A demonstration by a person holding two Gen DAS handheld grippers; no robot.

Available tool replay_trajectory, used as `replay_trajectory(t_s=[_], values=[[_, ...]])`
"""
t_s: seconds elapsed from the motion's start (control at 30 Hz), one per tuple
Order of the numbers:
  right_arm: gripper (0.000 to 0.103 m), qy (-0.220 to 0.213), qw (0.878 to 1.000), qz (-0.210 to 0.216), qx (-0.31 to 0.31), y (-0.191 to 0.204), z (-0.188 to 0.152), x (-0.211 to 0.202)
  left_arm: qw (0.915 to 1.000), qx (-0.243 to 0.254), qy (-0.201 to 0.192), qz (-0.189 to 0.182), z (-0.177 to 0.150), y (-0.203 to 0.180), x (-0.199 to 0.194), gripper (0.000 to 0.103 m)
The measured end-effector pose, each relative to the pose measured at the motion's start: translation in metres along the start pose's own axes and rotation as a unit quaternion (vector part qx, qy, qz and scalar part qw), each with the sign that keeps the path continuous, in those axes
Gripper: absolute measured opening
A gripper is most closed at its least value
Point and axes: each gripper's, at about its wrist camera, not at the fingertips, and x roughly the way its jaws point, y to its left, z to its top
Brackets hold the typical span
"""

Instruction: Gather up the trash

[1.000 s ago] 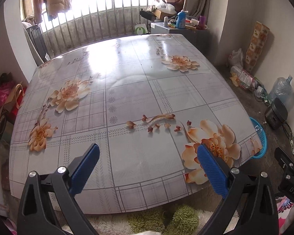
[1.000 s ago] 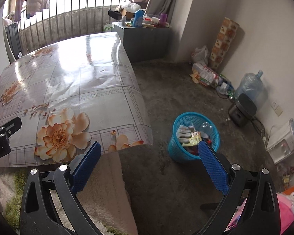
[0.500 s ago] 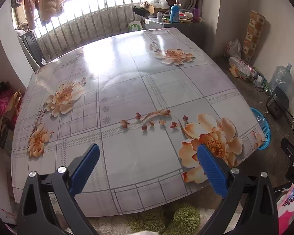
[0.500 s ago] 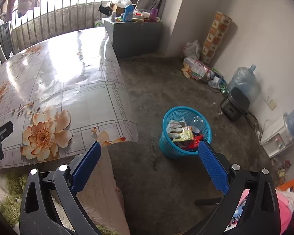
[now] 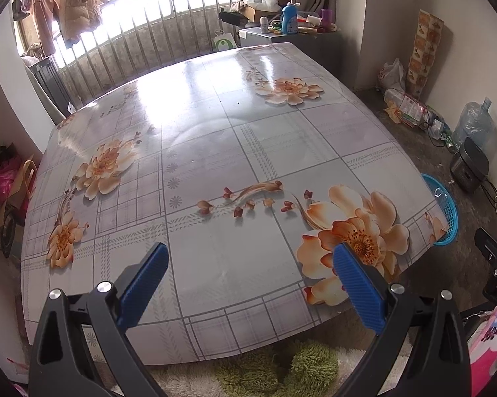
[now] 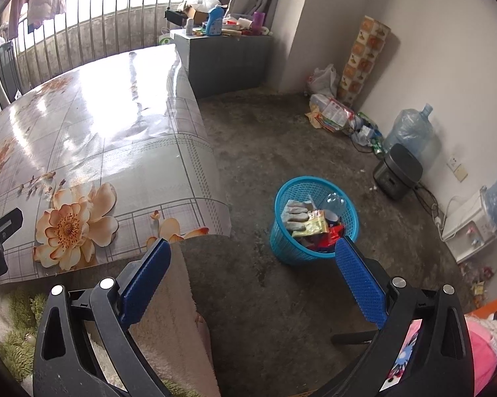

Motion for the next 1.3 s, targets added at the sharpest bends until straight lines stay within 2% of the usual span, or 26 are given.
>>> replay_trajectory(t_s=[1.3], values=[[0.095,-0.003,1.000,0.006,0.001,0.0051,0.0017,-0.0003,1.0000,0.008,-0.001,0.002,0.0027,-0.0022,0.0001,0.098]])
